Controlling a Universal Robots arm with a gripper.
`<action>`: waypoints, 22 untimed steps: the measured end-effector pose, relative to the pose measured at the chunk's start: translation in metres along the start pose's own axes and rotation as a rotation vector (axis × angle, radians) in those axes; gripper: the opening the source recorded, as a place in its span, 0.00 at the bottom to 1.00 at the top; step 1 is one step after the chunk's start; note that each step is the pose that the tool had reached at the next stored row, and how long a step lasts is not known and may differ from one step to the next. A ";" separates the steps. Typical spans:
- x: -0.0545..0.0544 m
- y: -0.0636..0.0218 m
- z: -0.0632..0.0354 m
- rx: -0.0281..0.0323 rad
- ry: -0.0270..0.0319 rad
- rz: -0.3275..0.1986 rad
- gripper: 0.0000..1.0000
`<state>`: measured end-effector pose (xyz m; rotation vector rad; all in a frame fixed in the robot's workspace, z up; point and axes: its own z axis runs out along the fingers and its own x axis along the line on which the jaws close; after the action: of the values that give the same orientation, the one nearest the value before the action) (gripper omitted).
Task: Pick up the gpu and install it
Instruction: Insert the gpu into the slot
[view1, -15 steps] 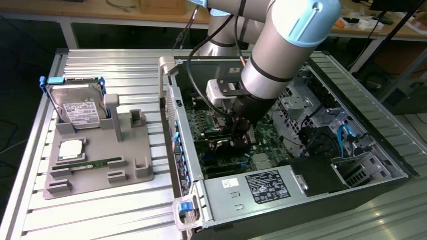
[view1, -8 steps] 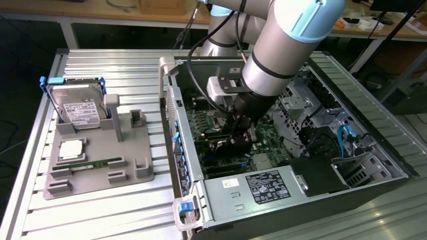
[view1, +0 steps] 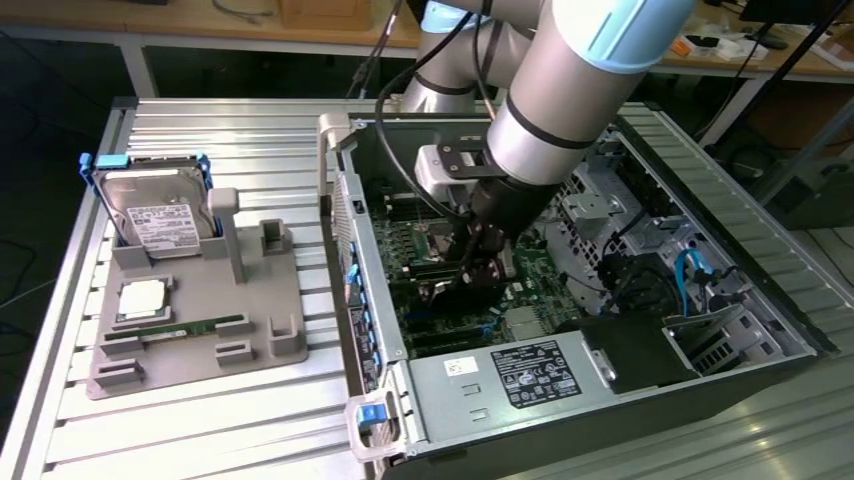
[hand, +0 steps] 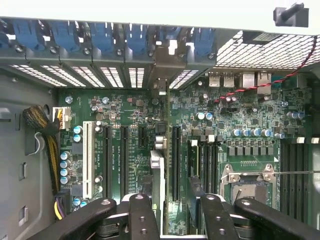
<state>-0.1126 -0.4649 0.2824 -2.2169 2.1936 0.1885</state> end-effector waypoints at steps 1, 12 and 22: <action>0.000 0.0001 -0.0011 0.0000 0.0000 0.000 0.40; -0.022 -0.0001 0.0006 0.0000 -0.0013 0.000 0.25; -0.018 -0.0001 0.0003 -0.0007 -0.0013 0.000 0.11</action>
<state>-0.1127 -0.4469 0.2838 -2.2166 2.1931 0.1907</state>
